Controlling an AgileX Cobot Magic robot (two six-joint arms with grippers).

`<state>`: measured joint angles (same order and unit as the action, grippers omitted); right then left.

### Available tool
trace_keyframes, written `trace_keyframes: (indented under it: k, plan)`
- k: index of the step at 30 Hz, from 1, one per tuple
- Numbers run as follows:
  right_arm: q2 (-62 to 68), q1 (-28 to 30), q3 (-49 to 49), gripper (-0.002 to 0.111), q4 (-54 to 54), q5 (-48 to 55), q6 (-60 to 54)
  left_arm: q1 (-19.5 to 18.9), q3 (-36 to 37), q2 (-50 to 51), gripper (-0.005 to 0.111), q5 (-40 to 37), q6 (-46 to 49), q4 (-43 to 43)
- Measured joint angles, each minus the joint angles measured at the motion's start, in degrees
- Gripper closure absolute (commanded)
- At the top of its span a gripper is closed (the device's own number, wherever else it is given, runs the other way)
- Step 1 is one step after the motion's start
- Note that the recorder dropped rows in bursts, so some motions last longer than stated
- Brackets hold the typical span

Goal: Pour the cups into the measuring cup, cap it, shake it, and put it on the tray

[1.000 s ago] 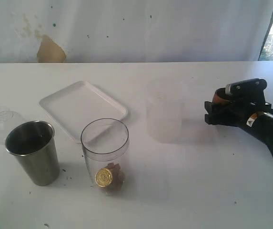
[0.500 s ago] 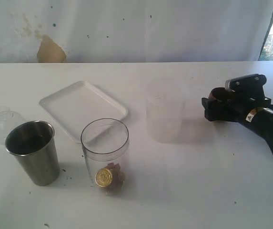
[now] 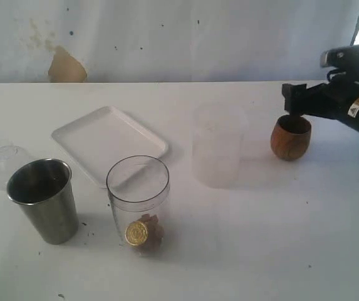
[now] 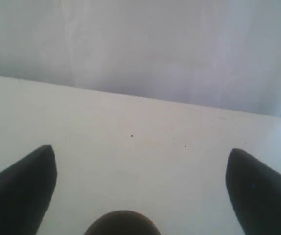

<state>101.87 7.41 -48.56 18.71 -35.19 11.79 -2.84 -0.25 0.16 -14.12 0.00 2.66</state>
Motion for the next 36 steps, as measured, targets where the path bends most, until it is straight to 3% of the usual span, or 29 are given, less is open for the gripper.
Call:
trace_keyframes:
  k: [4,5,6,7,8,12,20,29,36]
  plan:
    - [-11.2,0.0,0.0,0.068,0.0,10.9,5.8,0.0,0.0,0.0,0.107,0.0,0.0,0.0]
    - [-13.5,0.0,0.0,0.084,0.0,13.7,6.1,0.0,0.0,0.0,0.107,0.0,0.0,0.0]
    - [-17.0,0.0,0.0,0.089,0.0,20.0,6.6,0.0,0.0,0.0,0.107,0.0,0.0,0.0]
    - [-18.5,0.0,0.0,0.104,0.0,22.4,7.1,0.0,0.0,0.0,0.107,0.0,0.0,0.0]
    - [-22.2,0.0,0.0,0.108,0.0,27.7,9.3,0.0,0.0,0.0,0.107,0.0,0.0,0.0]
    - [-31.7,-2.9,0.0,0.108,0.0,37.2,12.3,0.0,0.0,0.0,0.107,0.0,0.0,0.0]
    - [-56.4,-11.0,11.1,0.108,-0.3,37.5,12.8,0.0,0.0,0.0,0.107,0.0,0.0,0.0]
    - [-80.7,-13.1,17.4,0.108,-1.7,45.8,14.4,0.0,0.0,0.0,0.107,0.0,0.0,0.0]
    - [-91.6,-13.1,17.7,0.108,-2.1,49.2,15.1,0.0,0.0,0.0,0.107,0.0,0.0,0.0]
